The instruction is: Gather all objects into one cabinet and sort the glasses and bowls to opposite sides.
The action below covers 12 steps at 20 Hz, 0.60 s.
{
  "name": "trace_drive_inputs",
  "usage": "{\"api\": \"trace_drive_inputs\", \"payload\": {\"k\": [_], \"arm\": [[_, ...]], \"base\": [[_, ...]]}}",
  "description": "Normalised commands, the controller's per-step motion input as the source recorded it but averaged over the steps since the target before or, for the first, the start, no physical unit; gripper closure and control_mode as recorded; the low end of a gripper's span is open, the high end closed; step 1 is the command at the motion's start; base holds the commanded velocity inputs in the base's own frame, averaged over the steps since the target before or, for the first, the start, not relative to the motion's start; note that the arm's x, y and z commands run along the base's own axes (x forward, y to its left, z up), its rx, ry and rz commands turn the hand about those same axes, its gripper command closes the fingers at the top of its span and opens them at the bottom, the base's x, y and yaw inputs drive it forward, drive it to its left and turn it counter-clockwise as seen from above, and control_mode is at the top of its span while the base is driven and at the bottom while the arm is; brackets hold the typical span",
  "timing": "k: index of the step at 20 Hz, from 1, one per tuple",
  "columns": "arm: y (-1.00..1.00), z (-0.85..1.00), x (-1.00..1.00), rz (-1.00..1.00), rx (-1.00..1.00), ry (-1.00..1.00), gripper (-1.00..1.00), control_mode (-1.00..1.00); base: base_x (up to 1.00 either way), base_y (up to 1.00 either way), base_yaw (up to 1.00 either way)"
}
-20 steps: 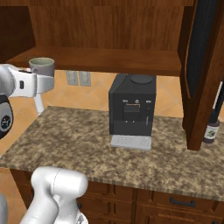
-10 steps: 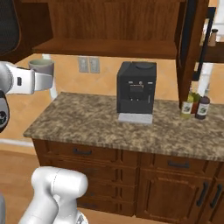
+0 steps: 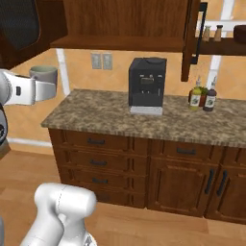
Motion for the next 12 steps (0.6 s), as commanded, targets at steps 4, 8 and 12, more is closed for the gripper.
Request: {"api": "trace_drive_inputs", "payload": {"k": [4,8,12], "arm": [[0.0,0.0,0.0,0.0,0.0,0.0,1.0,1.0],[0.0,0.0,0.0,0.0,0.0,0.0,1.0,1.0],[0.0,0.0,0.0,0.0,0.0,0.0,1.0,1.0]], "base": [[-0.31,-0.81,0.04],[-0.36,-0.84,0.04],[-0.38,-0.84,0.05]]}}
